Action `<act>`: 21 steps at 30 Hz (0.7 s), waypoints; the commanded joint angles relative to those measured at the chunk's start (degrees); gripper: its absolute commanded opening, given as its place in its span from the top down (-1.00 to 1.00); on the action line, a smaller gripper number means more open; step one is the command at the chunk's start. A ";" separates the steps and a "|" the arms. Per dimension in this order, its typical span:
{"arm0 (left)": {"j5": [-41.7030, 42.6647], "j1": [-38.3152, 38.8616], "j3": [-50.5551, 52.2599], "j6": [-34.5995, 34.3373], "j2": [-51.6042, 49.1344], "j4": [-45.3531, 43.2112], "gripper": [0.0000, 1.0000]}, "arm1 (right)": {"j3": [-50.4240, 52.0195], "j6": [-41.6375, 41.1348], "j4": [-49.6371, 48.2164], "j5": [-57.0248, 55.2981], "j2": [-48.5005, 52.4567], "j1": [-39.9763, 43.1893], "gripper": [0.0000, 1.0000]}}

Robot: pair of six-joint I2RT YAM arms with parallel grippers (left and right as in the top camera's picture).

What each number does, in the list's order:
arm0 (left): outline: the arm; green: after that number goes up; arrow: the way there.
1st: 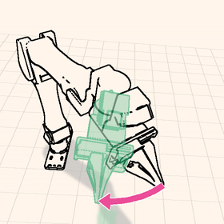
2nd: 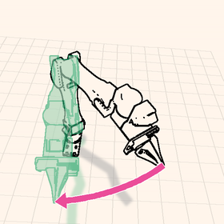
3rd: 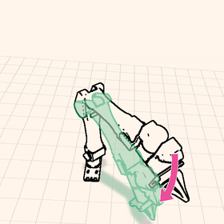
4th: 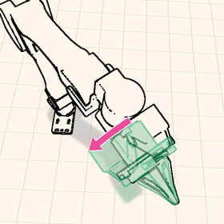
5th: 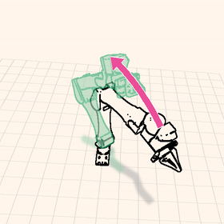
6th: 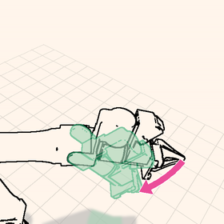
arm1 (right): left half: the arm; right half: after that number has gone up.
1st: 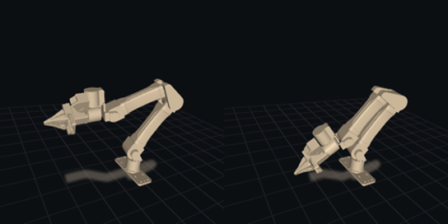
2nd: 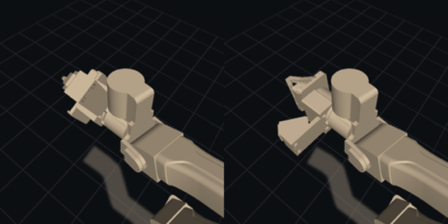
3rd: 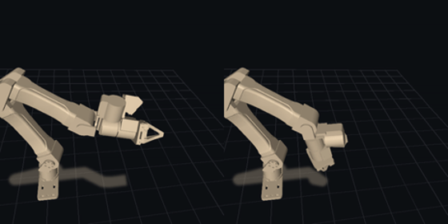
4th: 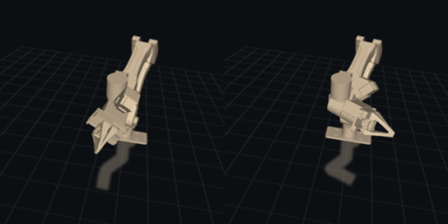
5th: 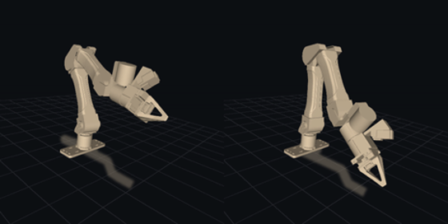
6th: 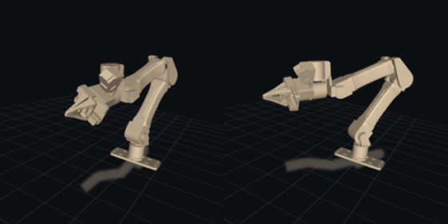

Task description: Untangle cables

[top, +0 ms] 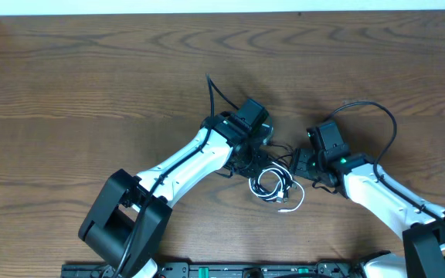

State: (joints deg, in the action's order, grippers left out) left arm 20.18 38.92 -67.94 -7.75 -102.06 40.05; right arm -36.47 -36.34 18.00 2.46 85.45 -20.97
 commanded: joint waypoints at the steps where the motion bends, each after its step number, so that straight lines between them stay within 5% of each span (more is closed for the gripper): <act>1: 0.00 0.07 0.13 -0.55 0.26 0.22 0.85 | 3.06 3.39 -4.15 -7.17 0.07 -0.50 -0.24; 13: 0.07 0.07 0.13 -0.52 0.26 1.14 0.85 | 5.53 -1.07 2.73 -25.79 0.07 0.39 -0.12; 21: 0.09 0.07 0.13 -0.50 0.26 1.07 0.85 | 5.53 1.60 0.79 -15.54 0.07 1.05 -0.56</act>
State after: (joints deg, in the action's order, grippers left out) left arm 20.23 38.92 -67.94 -7.75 -102.06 40.73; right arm -32.77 -37.45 19.66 -19.86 84.12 -20.12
